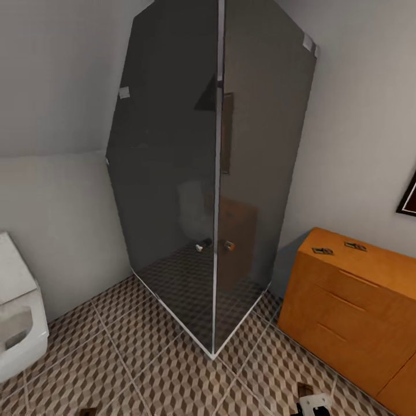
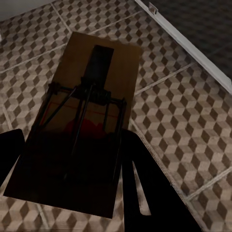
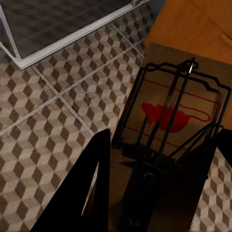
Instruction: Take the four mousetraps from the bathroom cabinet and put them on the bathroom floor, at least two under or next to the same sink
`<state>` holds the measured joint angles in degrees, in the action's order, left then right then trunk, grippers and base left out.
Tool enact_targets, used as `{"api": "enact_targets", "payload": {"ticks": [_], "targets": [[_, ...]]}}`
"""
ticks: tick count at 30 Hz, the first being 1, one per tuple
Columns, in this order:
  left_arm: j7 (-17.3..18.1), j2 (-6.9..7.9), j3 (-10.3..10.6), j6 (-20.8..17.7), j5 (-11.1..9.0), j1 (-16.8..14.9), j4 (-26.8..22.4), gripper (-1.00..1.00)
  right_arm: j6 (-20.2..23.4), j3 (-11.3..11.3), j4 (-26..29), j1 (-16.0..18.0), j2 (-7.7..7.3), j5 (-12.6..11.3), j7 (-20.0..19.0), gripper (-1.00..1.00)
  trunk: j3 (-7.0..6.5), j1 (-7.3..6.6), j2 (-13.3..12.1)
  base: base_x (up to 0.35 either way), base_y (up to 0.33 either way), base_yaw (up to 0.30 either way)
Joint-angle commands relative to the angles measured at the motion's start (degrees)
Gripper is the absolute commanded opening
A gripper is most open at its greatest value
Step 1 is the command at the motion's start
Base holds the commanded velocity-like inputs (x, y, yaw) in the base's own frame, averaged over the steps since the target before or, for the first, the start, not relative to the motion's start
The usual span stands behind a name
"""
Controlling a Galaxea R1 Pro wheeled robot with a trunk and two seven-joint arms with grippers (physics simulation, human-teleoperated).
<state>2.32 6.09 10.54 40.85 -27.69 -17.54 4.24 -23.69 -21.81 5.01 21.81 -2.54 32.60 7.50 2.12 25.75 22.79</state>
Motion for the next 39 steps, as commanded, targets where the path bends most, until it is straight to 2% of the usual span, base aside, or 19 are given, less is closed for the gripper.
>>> {"api": "enact_targets", "payload": {"ticks": [1,39], "targets": [[0.2,-0.03,0.5,0.3,-0.5,-0.1,0.2,-1.00,-0.2,-0.3,-0.1,0.1,-0.01,0.5,0.1,-1.00,0.13,0.04,0.1,0.000,0.000,0.299],[0.4,-0.29,0.4,0.3,-0.6,-0.1,0.2,-1.00,-0.2,-0.2,-0.2,0.0,-0.01,0.5,0.3,-1.00,0.13,0.04,0.1,0.000,0.000,0.300]]}}
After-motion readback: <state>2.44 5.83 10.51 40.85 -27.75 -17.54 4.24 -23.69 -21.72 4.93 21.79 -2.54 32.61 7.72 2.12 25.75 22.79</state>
